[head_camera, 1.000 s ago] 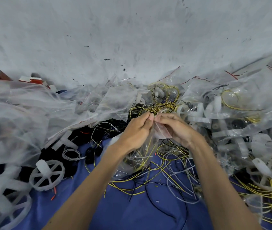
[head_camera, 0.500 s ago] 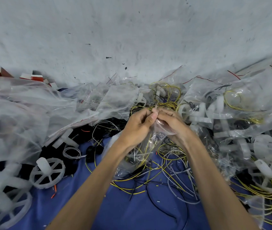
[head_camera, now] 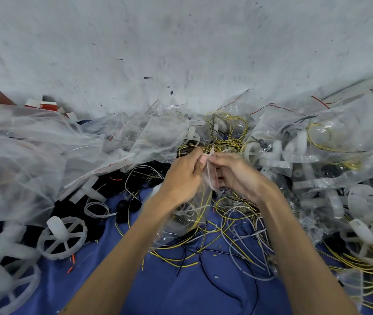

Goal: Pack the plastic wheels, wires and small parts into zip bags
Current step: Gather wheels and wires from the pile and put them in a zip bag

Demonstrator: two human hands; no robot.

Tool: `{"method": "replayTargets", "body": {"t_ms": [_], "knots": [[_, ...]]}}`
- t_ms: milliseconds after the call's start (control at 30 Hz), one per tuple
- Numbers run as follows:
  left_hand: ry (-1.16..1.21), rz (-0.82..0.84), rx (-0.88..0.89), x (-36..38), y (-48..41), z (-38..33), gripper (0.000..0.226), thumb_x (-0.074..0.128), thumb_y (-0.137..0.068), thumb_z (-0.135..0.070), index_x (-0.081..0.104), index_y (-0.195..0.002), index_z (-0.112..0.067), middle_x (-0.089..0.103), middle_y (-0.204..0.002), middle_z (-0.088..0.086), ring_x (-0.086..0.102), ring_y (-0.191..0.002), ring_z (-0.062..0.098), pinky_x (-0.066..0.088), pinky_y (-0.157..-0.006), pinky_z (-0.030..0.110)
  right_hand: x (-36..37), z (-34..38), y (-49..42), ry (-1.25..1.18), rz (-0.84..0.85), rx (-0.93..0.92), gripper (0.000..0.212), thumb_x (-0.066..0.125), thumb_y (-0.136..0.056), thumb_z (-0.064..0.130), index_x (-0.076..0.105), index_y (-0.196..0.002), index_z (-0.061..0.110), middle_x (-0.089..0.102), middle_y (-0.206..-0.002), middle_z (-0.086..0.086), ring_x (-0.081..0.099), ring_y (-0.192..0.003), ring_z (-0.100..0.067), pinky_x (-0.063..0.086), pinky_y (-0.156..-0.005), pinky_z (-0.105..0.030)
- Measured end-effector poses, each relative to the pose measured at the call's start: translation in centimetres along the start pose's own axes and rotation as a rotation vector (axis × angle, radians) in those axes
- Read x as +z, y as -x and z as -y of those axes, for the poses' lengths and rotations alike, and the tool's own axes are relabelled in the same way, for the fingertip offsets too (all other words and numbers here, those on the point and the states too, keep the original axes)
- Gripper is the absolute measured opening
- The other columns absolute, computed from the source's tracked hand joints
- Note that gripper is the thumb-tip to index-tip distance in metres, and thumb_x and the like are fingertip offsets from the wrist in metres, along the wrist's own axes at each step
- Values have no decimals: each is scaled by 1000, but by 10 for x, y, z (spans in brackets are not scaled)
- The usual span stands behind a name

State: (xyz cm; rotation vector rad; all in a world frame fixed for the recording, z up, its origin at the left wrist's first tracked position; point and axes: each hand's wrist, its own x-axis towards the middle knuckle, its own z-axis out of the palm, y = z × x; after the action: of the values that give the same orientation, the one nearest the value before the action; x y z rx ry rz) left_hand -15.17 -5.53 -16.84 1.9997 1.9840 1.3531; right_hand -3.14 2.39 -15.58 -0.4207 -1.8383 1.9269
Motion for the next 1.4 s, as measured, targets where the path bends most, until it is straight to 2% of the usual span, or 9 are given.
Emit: {"method": "replayTargets", "body": {"t_ms": [200,367,533,633,833,967,1067,1167,1400], "knots": [[111,17,-97,-3,-1,-10,40,23,-100,-43,48,-71,-30,52,-65,-12,52,-65,-1,39,-67,21,4,-2,0,43,-65,-99,21,43,-95,6,61,-86,-1,64,-64,3,61,-57,-5,49,-53,-19],[138,22,-79,-4,-5,-17,56,25,-86,-59,56,-80,-13,62,-79,-2,60,-77,14,46,-74,29,11,-1,-2,-20,-89,-205,24,53,-87,18,72,-73,14,71,-70,0,66,-64,-8,52,-55,-19],[279,14,-41,-8,-8,-12,34,41,-98,-26,58,-83,0,65,-76,15,63,-73,31,51,-70,39,18,-10,-10,-74,-214,-216,40,49,-94,15,64,-57,21,52,-48,7,44,-41,-2,32,-39,-13],[308,-62,-64,-9,-9,-10,29,44,-98,-15,50,-70,-15,61,-65,0,60,-64,17,47,-65,31,21,-15,-14,-178,-231,-212,37,44,-95,12,55,-60,18,39,-46,9,29,-39,-1,18,-36,-13],[508,-157,-217,2,-4,-5,26,38,-100,-14,57,-84,-7,59,-79,26,58,-75,48,47,-66,53,30,-22,-19,-261,-224,-215,20,55,-80,28,70,-78,15,41,-79,-12,32,-71,-13,24,-61,-28],[623,-197,-340,3,-2,0,29,34,-101,-18,57,-84,-15,61,-79,21,60,-79,41,46,-81,55,26,-24,-18,-354,-160,-224,36,45,-93,20,61,-61,18,51,-57,0,42,-48,-10,43,-54,-20],[676,-245,-387,1,1,4,36,37,-101,-22,59,-73,-24,62,-71,6,59,-73,29,46,-83,54,30,-18,-16,-91,-167,-231,39,38,-100,24,52,-64,15,46,-49,5,34,-44,-8,32,-48,-19],[601,-203,-323,-2,4,6,32,40,-100,-21,58,-75,-18,62,-74,18,61,-74,35,47,-79,51,31,-7,-14,186,-167,-134,41,38,-98,39,50,-67,15,50,-50,4,42,-43,-9,34,-45,-20],[311,-118,-157,-13,9,5,35,40,-97,-6,44,-64,-14,44,-56,-6,40,-52,5,34,-56,22,23,11,-10,739,-195,-115,38,42,-98,20,42,-60,16,44,-56,2,41,-53,-13,33,-59,-27]]}}
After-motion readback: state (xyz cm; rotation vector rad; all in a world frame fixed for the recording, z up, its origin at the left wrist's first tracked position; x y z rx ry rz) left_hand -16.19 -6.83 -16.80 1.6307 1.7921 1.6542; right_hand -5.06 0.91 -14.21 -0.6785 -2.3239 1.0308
